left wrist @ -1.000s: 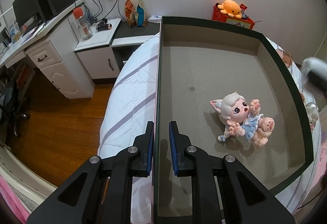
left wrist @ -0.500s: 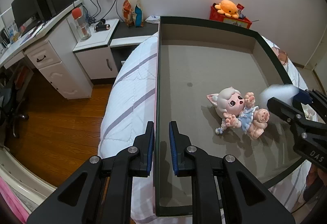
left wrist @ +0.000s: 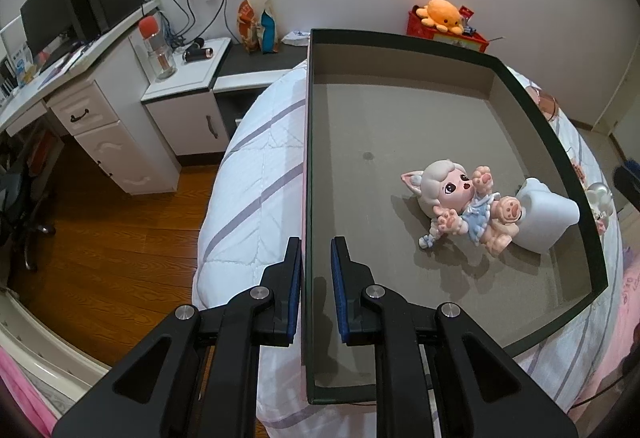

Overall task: Organize rigid objects
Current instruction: 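Carry the hair dryer into the tray box beside the doll and release, then grasp the white phone charger with the right tool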

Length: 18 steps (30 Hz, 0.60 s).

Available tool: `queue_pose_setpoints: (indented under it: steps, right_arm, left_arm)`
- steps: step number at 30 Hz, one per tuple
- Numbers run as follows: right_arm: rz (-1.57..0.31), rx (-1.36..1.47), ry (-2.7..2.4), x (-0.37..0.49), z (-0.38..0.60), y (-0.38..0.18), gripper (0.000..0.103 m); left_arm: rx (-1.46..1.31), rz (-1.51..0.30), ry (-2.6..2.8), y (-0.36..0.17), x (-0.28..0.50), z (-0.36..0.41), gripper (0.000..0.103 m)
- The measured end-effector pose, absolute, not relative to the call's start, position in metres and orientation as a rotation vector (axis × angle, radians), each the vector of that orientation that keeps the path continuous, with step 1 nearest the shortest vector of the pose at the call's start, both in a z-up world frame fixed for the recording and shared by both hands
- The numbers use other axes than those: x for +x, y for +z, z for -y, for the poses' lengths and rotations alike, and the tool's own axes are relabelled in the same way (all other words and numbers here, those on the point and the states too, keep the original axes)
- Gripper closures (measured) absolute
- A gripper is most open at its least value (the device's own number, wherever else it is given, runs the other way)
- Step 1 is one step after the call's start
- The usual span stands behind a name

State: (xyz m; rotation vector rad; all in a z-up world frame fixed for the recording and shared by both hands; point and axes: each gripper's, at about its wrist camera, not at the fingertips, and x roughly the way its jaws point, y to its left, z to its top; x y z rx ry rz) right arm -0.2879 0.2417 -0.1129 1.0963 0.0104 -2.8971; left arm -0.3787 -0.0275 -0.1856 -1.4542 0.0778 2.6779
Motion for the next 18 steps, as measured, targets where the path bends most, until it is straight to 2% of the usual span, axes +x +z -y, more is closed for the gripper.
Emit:
queue_pose_setpoints:
  steps: [8, 18]
  right_arm:
    - [0.047, 1.224, -2.947, -0.264, -0.282, -0.134, 0.030]
    - [0.065, 1.305, -2.897, -0.261, -0.284, -0.158, 0.030]
  left_arm:
    - [-1.455, -0.079, 2.679, -0.186, -0.378, 0.027, 0.089]
    - [-1.460, -0.086, 2.679, -0.187, -0.376, 0.025, 0.089]
